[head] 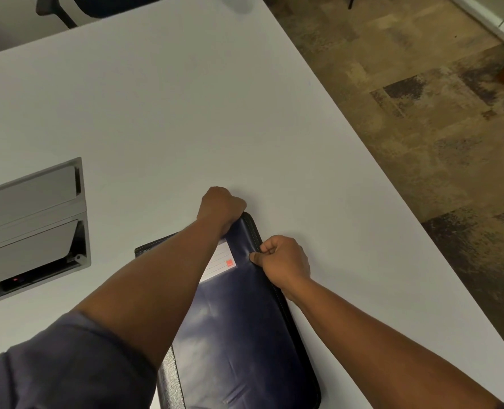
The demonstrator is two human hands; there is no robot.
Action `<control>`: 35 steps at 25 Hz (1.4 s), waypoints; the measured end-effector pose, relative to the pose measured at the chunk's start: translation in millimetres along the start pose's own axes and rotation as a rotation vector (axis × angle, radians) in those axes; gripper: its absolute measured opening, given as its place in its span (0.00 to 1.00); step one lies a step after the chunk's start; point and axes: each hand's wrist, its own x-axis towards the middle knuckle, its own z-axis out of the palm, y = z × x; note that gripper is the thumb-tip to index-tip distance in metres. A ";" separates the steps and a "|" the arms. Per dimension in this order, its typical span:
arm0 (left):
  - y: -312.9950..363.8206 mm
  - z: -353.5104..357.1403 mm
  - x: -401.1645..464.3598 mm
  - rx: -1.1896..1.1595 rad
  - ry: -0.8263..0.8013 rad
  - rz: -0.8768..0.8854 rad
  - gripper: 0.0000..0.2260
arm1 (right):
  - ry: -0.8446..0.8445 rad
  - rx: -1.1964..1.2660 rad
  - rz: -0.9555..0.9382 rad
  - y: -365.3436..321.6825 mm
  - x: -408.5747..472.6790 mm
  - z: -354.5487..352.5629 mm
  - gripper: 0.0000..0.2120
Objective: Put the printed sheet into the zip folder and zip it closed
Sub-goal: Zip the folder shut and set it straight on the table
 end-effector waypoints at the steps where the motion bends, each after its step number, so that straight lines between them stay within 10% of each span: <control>1: -1.5 -1.9 1.7 -0.085 -0.001 -0.053 0.03 | 0.004 0.003 0.003 -0.5 -0.1 0.1 0.09; 12: -11.7 -12.1 15.0 -0.193 -0.072 -0.113 0.06 | -0.025 -0.017 -0.172 -49.6 27.7 4.8 0.15; 20: -18.4 -17.0 24.4 -0.165 -0.018 -0.053 0.07 | -0.120 0.400 0.067 -62.7 49.3 14.1 0.08; 35: -32.5 -23.5 24.0 -0.128 -0.007 -0.074 0.06 | -0.062 0.377 0.082 -58.2 49.0 10.6 0.06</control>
